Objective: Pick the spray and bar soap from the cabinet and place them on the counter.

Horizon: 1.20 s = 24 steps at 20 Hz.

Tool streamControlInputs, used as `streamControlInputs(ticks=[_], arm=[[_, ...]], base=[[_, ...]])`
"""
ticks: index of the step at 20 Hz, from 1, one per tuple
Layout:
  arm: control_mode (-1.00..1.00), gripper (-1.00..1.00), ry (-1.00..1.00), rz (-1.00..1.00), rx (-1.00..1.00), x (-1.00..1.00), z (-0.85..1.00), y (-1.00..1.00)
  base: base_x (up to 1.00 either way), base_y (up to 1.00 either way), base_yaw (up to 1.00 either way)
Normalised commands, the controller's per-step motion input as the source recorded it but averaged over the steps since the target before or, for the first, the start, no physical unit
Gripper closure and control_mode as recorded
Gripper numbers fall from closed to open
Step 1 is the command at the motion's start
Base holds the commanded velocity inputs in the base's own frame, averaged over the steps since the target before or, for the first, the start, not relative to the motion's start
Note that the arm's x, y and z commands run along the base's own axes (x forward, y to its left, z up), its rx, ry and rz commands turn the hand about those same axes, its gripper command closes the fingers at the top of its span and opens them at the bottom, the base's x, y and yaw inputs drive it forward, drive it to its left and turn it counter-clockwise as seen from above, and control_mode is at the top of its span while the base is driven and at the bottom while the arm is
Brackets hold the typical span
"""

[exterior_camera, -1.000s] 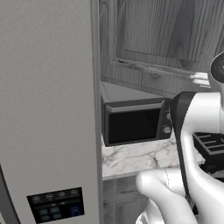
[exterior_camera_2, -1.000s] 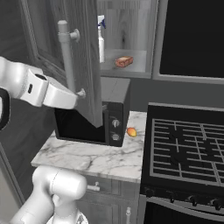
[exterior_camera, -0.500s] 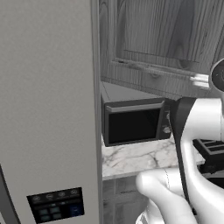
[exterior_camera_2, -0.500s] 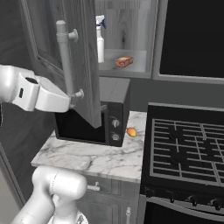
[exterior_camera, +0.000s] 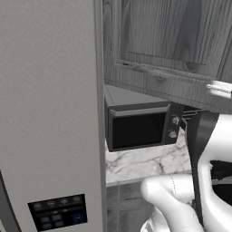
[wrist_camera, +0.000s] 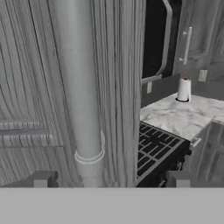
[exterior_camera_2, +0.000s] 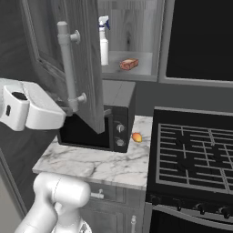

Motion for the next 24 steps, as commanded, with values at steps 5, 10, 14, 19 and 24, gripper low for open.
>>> streamControlInputs(ticks=[5,10,14,19,24], arm=[[-1.00,-1.00,-0.02,0.09,0.12,-0.39,0.12,-0.01],[-1.00,-1.00,-0.02,0.11,0.16,-0.32,0.08,-0.09],[-1.00,-1.00,-0.01,0.10,0.17,-0.34,0.08,-0.08],[-1.00,-1.00,0.00,0.11,0.18,-0.33,0.08,-0.09],[-1.00,-1.00,0.00,0.10,0.21,-0.27,0.06,-0.14]], base=[[0.00,0.00,0.00],[0.00,0.00,0.00],[0.00,0.00,0.00],[0.00,0.00,0.00],[0.00,0.00,0.00]])
